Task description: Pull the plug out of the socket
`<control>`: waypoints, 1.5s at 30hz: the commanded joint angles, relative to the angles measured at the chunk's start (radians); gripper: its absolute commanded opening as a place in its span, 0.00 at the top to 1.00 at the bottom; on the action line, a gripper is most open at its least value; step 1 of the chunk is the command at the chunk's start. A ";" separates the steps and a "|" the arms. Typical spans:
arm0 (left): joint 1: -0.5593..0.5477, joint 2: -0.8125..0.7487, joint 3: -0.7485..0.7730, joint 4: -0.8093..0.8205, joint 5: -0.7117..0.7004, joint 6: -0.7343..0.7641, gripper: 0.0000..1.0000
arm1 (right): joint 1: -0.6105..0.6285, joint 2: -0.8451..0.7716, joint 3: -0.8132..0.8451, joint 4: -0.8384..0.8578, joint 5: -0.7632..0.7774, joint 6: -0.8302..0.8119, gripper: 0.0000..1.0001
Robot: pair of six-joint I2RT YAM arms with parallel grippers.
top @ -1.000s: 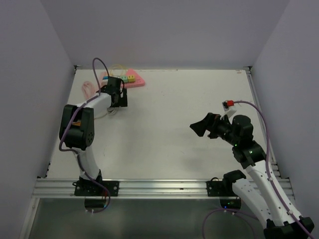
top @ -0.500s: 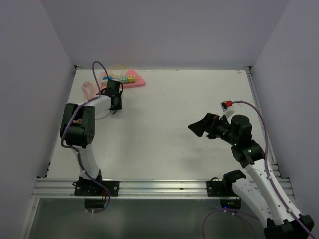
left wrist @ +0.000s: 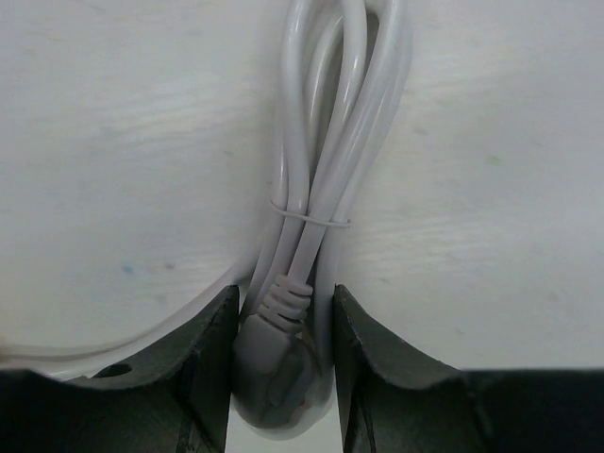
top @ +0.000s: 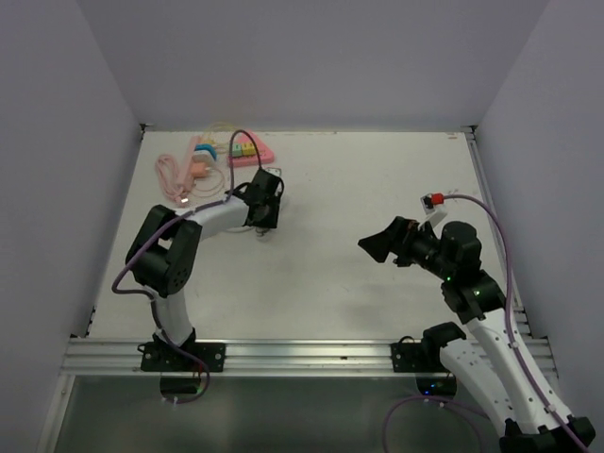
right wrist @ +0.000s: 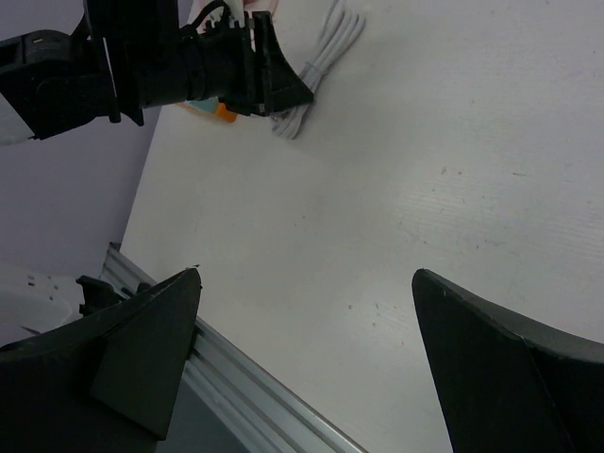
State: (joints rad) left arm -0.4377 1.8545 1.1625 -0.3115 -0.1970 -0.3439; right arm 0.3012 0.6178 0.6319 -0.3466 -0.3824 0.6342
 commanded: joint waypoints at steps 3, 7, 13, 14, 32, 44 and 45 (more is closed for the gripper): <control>-0.214 0.003 0.061 0.015 0.082 -0.104 1.00 | 0.004 -0.035 0.057 -0.058 0.045 -0.042 0.01; -0.418 0.080 0.143 0.009 0.082 -0.127 1.00 | 0.003 -0.067 0.080 -0.112 0.103 -0.065 0.01; -0.677 0.190 0.284 -0.018 0.082 -0.147 1.00 | 0.001 -0.127 0.144 -0.215 0.207 -0.123 0.01; -0.705 0.198 0.296 -0.021 0.084 -0.145 1.00 | 0.001 -0.130 0.158 -0.227 0.239 -0.132 0.01; -0.820 0.002 0.397 -0.050 0.038 -0.156 0.08 | 0.001 -0.190 0.472 -0.338 0.379 -0.321 0.01; -0.471 -0.270 0.214 -0.100 -0.008 -0.283 0.07 | 0.001 -0.120 0.454 -0.328 0.286 -0.404 0.01; -0.420 -0.335 0.175 -0.094 -0.016 -0.299 0.07 | 0.001 -0.106 0.447 -0.328 0.269 -0.404 0.01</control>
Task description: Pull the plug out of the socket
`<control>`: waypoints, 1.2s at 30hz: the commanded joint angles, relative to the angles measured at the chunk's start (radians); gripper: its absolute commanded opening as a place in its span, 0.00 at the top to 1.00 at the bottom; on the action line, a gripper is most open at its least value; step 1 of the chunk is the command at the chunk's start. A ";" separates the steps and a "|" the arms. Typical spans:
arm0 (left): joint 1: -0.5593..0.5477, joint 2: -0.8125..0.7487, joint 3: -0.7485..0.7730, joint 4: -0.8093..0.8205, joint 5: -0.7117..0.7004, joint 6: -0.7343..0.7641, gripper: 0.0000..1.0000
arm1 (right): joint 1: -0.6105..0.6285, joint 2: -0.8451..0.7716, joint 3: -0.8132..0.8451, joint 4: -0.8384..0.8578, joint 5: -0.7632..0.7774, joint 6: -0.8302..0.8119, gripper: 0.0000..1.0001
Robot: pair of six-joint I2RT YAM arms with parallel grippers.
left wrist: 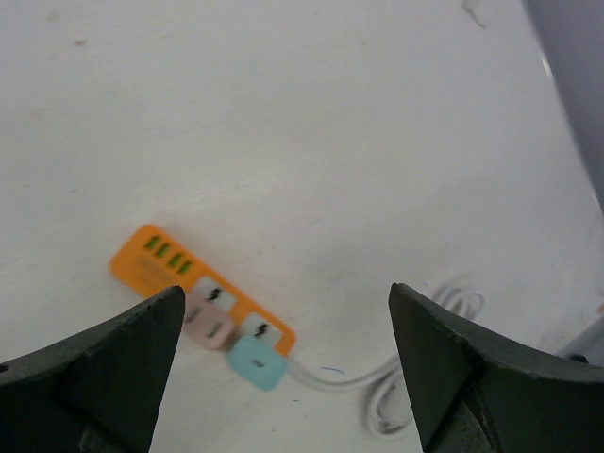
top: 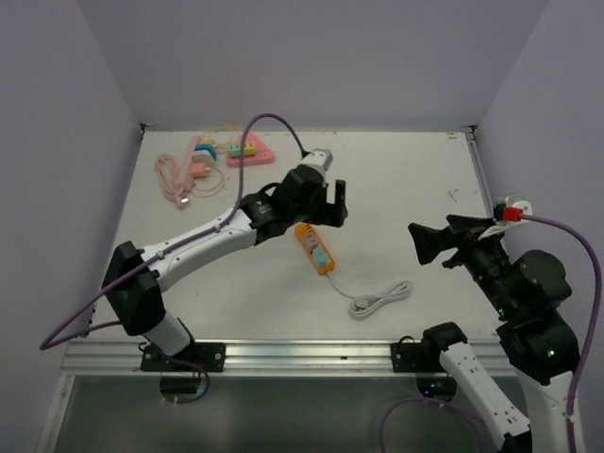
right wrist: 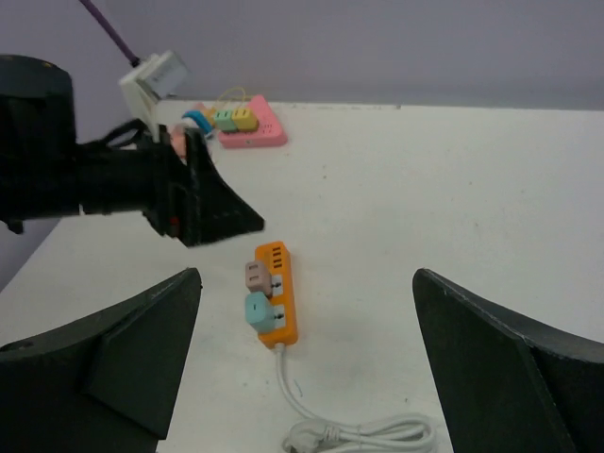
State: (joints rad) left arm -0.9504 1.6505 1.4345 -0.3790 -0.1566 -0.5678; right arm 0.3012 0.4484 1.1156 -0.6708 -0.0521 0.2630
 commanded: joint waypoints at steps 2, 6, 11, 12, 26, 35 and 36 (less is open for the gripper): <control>0.140 -0.201 -0.234 0.009 -0.067 -0.130 0.08 | 0.001 0.110 -0.056 -0.016 -0.081 -0.044 0.01; 0.289 -0.362 -0.448 0.090 -0.002 -0.187 0.09 | 0.003 0.280 -0.069 -0.049 -0.107 -0.044 0.01; 0.400 -0.388 -0.609 0.178 0.119 -0.214 0.11 | 0.022 0.452 -0.065 -0.041 -0.137 0.043 0.01; 0.424 -0.382 -0.624 0.198 0.140 -0.222 0.11 | 0.038 0.476 -0.066 -0.033 -0.129 0.054 0.01; 0.481 -0.069 -0.539 0.324 0.212 -0.296 0.22 | 0.407 0.912 0.018 0.140 0.136 0.081 0.07; 0.480 0.063 -0.517 0.466 0.311 -0.302 0.37 | 0.481 1.115 0.139 0.195 0.193 0.078 0.31; 0.480 0.065 -0.523 0.498 0.324 -0.305 0.38 | 0.483 1.144 0.144 0.197 0.195 0.078 0.33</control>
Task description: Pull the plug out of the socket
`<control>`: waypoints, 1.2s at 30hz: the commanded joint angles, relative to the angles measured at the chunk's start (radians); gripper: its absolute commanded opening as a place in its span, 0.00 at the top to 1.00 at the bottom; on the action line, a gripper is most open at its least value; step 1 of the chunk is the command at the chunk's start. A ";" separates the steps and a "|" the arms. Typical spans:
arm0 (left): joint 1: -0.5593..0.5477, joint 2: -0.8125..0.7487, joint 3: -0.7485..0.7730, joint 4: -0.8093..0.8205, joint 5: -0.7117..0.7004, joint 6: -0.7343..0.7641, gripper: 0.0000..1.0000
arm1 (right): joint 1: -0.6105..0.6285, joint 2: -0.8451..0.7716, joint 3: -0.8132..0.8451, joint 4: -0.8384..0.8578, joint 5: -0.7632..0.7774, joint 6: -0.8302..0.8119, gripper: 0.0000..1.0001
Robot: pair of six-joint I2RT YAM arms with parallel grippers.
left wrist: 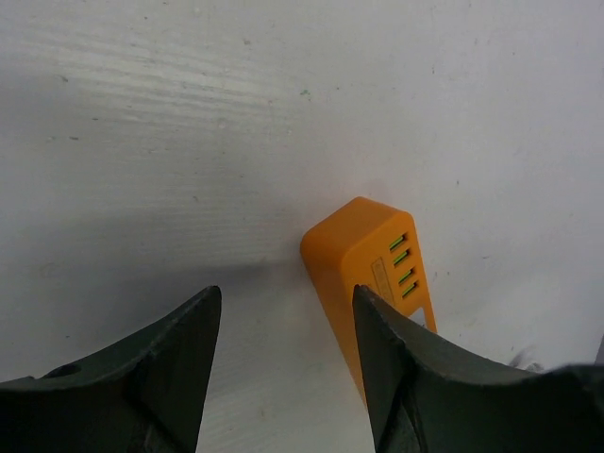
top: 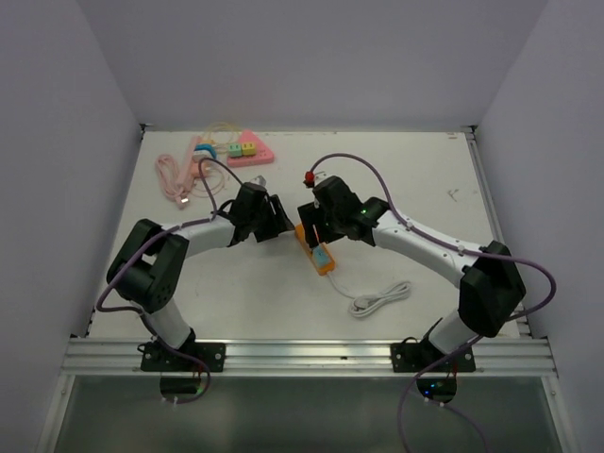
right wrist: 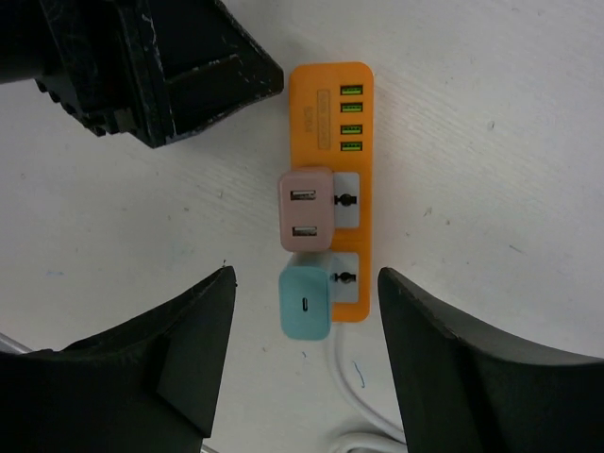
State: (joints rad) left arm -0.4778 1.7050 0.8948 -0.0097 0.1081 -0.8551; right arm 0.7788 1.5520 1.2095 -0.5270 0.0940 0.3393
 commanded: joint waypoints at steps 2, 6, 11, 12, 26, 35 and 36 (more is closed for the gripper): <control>-0.001 0.008 0.001 0.152 0.080 -0.018 0.39 | 0.013 0.066 0.071 0.053 0.050 0.000 0.35; -0.028 0.025 0.006 0.157 0.061 -0.007 0.40 | 0.016 0.108 0.079 0.070 0.069 0.001 0.39; -0.033 0.087 0.013 0.160 0.062 -0.012 0.48 | 0.016 0.151 0.074 0.093 0.072 0.013 0.43; -0.035 0.093 0.010 0.166 0.062 -0.016 0.49 | 0.016 0.157 0.076 0.091 0.066 0.013 0.44; -0.081 0.124 -0.040 0.151 0.002 -0.038 0.55 | 0.020 0.220 0.058 0.121 0.085 0.021 0.74; -0.130 0.116 -0.027 0.059 -0.131 -0.039 0.59 | 0.022 0.169 0.068 0.119 0.121 0.052 1.00; -0.137 0.116 -0.022 0.048 -0.146 -0.039 0.59 | 0.022 0.168 0.074 0.111 0.128 0.058 1.00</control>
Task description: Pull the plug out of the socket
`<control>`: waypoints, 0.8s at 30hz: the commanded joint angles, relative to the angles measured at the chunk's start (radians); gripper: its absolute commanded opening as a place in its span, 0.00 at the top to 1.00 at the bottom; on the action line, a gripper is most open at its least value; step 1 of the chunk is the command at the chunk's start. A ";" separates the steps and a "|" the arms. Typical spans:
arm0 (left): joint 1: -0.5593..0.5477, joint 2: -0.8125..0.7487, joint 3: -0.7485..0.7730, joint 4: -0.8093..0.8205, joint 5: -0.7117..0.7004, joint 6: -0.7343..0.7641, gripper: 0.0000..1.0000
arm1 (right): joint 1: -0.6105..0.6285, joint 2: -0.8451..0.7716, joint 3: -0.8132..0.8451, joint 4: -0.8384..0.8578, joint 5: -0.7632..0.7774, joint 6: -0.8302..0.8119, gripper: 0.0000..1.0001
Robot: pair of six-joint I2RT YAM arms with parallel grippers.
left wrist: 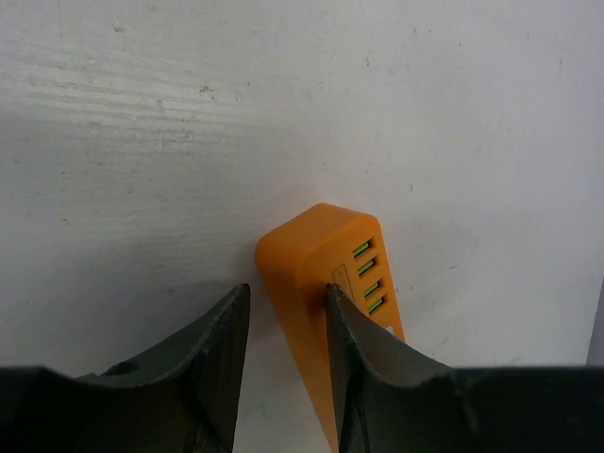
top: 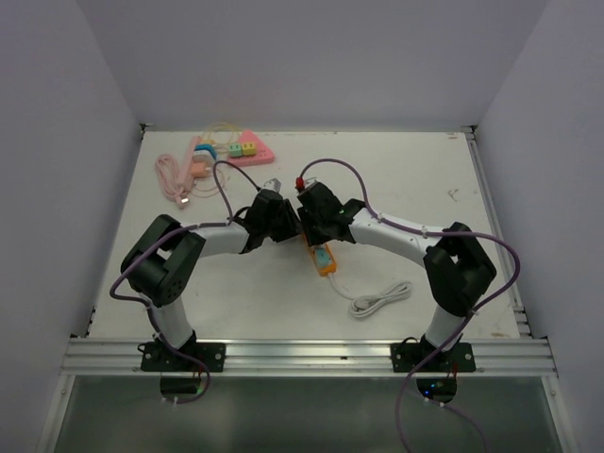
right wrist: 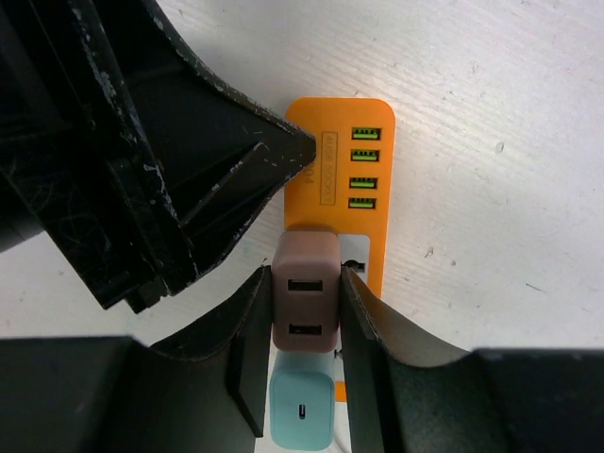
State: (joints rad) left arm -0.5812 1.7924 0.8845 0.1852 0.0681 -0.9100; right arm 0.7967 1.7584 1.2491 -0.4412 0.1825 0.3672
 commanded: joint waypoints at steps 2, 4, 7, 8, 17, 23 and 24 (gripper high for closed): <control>-0.054 0.027 -0.002 -0.170 -0.151 0.016 0.61 | 0.004 -0.049 0.039 0.024 0.049 0.047 1.00; -0.068 0.027 -0.004 -0.176 -0.169 0.011 0.61 | 0.004 -0.060 0.041 0.025 0.063 0.056 1.00; -0.080 0.036 -0.007 -0.182 -0.191 0.006 0.62 | 0.004 -0.080 0.042 0.033 0.086 0.065 1.00; -0.085 0.039 -0.004 -0.182 -0.197 0.003 0.62 | 0.004 -0.085 0.046 0.036 0.089 0.065 1.00; -0.112 0.071 0.004 -0.239 -0.231 -0.010 0.64 | 0.004 -0.138 0.053 0.084 0.112 0.082 1.00; -0.114 0.059 0.004 -0.250 -0.237 -0.010 0.64 | 0.001 -0.201 0.029 0.082 0.153 0.084 1.00; -0.114 0.049 0.002 -0.251 -0.238 -0.009 0.64 | -0.007 -0.218 0.006 0.085 0.182 0.084 1.00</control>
State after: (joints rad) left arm -0.6788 1.7927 0.9195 0.1390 -0.1345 -0.9443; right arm 0.7979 1.6199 1.2617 -0.4034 0.2821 0.4339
